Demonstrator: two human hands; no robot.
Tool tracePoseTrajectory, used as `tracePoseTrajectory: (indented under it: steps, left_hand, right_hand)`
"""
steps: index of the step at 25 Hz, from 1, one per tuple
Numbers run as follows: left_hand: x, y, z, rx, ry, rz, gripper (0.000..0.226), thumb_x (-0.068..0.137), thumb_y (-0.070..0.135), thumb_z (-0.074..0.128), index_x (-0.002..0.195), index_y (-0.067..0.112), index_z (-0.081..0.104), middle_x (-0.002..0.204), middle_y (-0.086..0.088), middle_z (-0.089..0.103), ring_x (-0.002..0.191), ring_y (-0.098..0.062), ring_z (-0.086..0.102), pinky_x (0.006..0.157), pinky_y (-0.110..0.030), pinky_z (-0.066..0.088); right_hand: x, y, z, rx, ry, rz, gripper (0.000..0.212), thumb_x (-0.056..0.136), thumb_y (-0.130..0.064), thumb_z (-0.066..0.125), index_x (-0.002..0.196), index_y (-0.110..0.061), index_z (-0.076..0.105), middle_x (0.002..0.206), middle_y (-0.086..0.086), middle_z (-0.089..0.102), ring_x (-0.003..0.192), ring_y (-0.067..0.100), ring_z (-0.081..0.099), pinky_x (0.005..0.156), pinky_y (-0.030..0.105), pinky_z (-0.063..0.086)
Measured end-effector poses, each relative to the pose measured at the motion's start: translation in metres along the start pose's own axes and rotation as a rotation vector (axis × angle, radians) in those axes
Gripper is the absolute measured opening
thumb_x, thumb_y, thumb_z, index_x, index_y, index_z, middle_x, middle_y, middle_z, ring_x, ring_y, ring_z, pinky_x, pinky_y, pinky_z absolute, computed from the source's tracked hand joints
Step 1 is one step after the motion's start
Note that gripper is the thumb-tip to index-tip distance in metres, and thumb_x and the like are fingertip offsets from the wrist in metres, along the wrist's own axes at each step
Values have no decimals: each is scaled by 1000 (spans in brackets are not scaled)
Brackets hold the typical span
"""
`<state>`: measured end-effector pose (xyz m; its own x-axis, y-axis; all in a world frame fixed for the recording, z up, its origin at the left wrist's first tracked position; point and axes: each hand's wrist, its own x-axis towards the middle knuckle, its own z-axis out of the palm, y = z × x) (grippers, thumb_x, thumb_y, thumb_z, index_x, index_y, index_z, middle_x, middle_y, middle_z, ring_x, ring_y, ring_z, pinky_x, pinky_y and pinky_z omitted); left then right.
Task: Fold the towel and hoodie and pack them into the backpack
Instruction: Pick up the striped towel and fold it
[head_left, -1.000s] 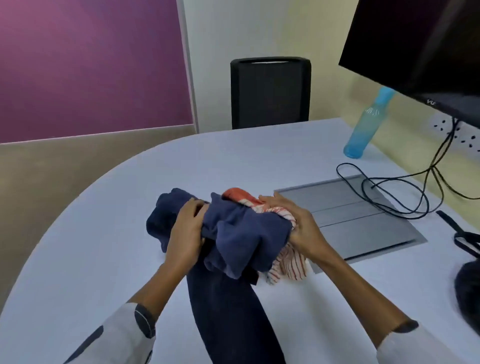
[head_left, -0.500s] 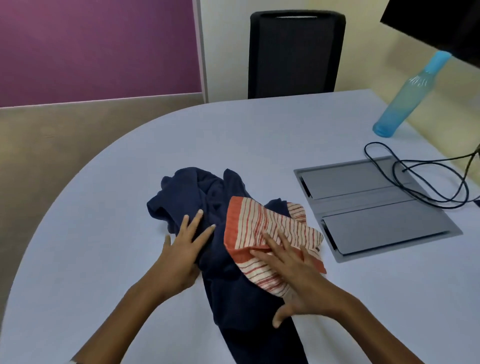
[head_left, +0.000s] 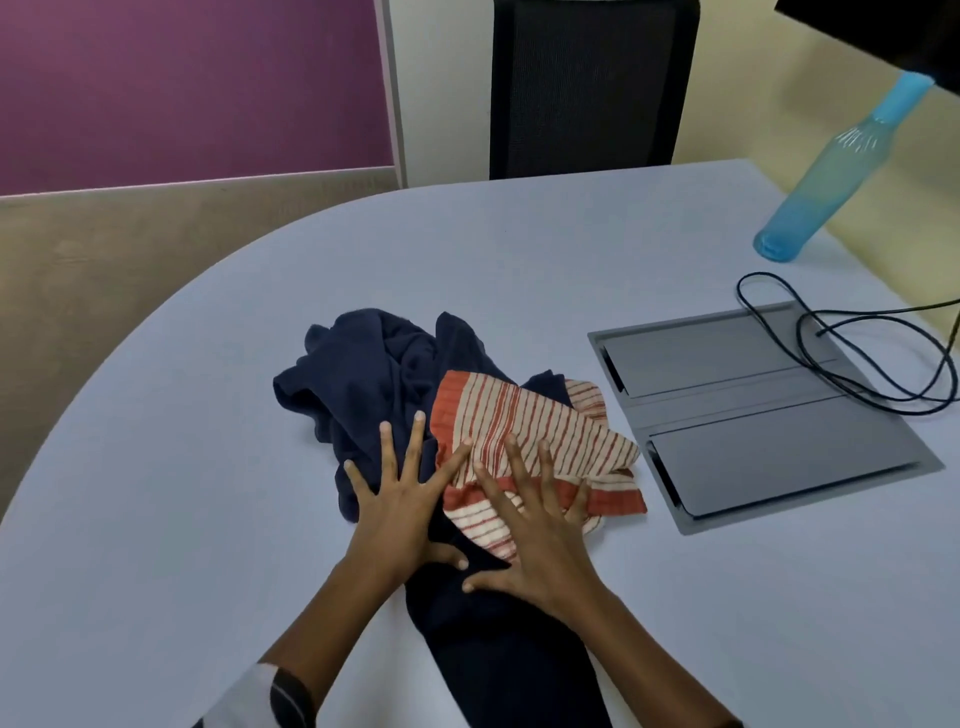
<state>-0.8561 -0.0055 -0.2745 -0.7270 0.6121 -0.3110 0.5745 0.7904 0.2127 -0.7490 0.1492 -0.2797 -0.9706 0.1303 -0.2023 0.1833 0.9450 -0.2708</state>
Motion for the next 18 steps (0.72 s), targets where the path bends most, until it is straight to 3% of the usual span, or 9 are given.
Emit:
tracePoseTrajectory:
  steps: [8,16,18]
  left_hand:
    - [90,-15,-30,9,68,-89,122,60,67,71,143,48,-17,150,-5,-39,131,-40,-41,103,-74,-4]
    - [135,-22,-33,0,131,-140,108,66,75,58,146,47,-8,152,-9,-35,132,-42,-39,102,-76,0]
    - [136,-20,-40,-67,128,-136,96,70,74,54,147,47,4,154,-8,-30,134,-41,-37,101,-76,2]
  right_hand:
    - [110,30,-26,-121,-2,-71,114,60,-83,55,146,-47,-10,151,-11,-38,139,25,-36,100,78,-2]
    - [184,61,-46,-196,-3,-215,112,62,-80,57,147,-47,-8,152,-12,-35,140,24,-33,104,75,-5]
    - [189,65,-49,-198,-3,-241,113,62,-79,58,148,-46,-7,152,-12,-35,140,24,-32,104,73,-5]
